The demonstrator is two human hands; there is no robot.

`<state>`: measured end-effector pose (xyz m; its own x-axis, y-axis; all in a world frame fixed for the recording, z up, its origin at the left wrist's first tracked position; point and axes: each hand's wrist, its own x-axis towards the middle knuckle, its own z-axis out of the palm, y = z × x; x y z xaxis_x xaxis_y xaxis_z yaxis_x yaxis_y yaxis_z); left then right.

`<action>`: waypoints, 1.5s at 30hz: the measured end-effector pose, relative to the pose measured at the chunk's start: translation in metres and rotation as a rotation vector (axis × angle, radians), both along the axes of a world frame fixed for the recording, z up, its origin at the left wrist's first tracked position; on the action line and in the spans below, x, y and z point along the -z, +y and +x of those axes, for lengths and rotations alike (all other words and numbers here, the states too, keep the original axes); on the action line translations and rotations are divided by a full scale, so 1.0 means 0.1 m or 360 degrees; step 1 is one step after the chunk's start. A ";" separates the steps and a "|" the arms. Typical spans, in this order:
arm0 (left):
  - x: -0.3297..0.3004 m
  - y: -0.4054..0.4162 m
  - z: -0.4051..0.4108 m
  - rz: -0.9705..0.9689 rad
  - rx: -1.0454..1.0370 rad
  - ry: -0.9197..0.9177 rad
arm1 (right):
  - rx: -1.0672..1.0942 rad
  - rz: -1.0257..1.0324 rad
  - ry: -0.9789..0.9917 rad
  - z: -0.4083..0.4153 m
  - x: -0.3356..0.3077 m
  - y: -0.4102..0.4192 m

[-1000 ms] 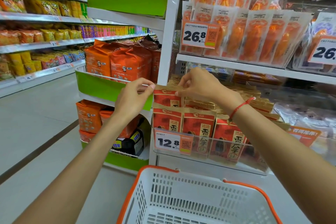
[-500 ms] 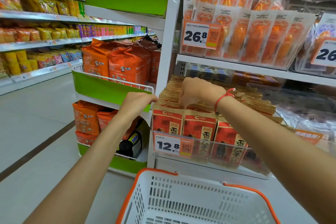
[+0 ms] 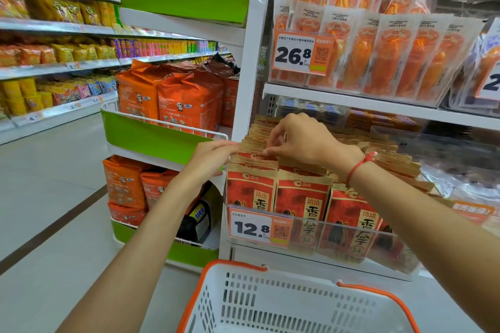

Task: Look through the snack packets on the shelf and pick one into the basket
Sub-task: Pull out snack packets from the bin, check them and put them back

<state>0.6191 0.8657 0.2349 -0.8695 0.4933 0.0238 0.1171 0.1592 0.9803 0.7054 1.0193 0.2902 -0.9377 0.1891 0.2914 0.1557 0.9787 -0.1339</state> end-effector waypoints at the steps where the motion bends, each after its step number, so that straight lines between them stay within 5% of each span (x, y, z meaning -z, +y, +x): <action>1: 0.01 0.02 -0.01 0.0004 -0.0001 -0.0035 | 0.0010 0.0052 0.0025 0.00 0.00 -0.01; 6: 0.00 0.06 -0.01 0.0014 0.0006 -0.0100 | 0.0115 -0.0048 0.0160 -0.05 0.12 0.01; 16: 0.03 0.06 -0.11 -0.0020 -0.0118 0.0219 | 0.0080 -0.0107 -0.0109 -0.03 0.03 0.03; 22: 0.01 0.06 -0.13 0.0105 -0.0056 0.0169 | -0.0088 -0.0639 0.0383 0.02 -0.11 0.05; 28: 0.06 0.01 -0.11 0.0106 0.0034 0.0360 | 0.0097 -0.0788 -0.0056 0.12 0.00 0.02; 36: -0.01 0.06 0.02 0.0305 -0.0028 0.0292 | 0.0049 -0.0764 0.0579 0.10 0.02 -0.08; 45: -0.24 -0.12 0.21 0.0597 -0.0223 0.0699 | -0.0180 -0.0866 0.0842 0.27 -0.26 -0.39</action>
<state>0.6396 0.8532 0.2587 -0.7949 0.2630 0.5467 0.5275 -0.1456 0.8370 0.7322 0.9804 0.3160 -0.7216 0.3453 0.6001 -0.1604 0.7598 -0.6300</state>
